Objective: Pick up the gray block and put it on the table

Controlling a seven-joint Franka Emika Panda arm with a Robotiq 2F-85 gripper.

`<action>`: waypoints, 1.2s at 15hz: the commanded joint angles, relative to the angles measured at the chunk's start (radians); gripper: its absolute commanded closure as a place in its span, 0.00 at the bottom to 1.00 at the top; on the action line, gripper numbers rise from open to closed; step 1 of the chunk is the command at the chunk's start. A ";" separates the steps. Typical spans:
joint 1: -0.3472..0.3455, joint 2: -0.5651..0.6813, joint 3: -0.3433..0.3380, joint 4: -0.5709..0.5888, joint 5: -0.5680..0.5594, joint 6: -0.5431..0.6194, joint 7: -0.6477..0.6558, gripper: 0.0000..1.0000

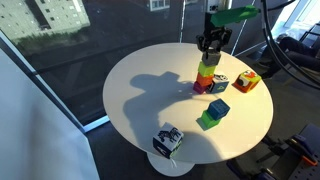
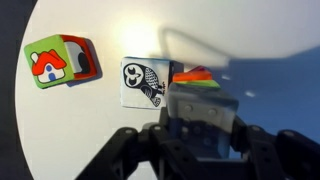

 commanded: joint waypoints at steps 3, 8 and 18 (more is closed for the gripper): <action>-0.005 -0.066 -0.019 0.009 -0.005 -0.063 0.000 0.72; -0.022 -0.058 -0.043 0.035 -0.008 -0.075 0.005 0.72; -0.068 0.004 -0.086 0.056 -0.006 -0.074 0.009 0.72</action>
